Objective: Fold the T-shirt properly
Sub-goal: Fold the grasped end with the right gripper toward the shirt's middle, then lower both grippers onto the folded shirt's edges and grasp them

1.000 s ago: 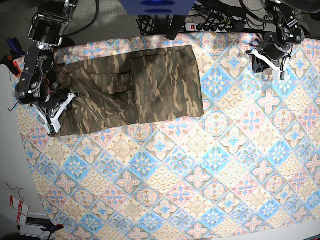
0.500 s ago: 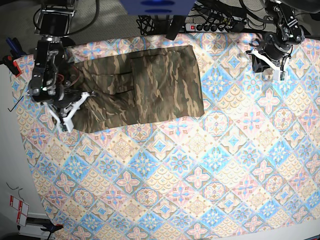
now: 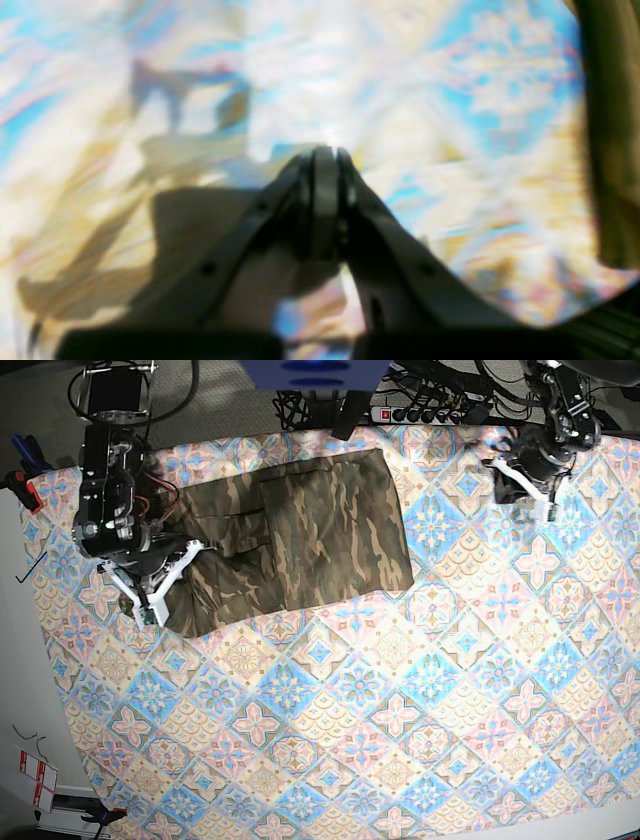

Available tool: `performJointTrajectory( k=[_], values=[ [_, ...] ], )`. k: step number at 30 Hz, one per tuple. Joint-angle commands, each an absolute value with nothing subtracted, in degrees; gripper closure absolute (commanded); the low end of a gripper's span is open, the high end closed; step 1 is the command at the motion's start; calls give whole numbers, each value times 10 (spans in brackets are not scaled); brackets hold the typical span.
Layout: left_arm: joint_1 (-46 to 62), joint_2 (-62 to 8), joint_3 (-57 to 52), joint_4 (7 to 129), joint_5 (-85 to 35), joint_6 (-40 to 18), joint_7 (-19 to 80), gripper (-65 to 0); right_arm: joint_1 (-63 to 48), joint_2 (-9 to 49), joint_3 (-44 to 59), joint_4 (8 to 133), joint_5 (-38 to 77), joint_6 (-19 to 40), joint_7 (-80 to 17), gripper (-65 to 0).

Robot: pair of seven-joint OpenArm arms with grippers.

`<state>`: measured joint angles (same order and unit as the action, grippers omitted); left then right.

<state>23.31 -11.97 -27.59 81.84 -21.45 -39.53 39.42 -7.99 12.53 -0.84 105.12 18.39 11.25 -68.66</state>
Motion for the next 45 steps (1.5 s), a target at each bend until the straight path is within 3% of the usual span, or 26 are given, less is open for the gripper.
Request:
performJointTrajectory(
  k=[1,8,19,37,45],
  values=[
    [226,-124,-267,827,-223,-400,390,0,-76,131,-13,1064,187,109,-681,0],
    [188,-84,-240,826,-219,-400,391,0,-76,131,-51,1069,187,109,-680,0],
    [169,-73,-102,826,-221,-400,390,0,-77,131,-58,1080,187,109,-681,0],
    [120,-48,-96,825,-217,-400,393,0,-94,131,-80,1092,187,110,-681,0],
    [111,-33,-98,825,-116,-400,393,0,-92,131,-93,1094,187,109,-681,0]
  ],
)
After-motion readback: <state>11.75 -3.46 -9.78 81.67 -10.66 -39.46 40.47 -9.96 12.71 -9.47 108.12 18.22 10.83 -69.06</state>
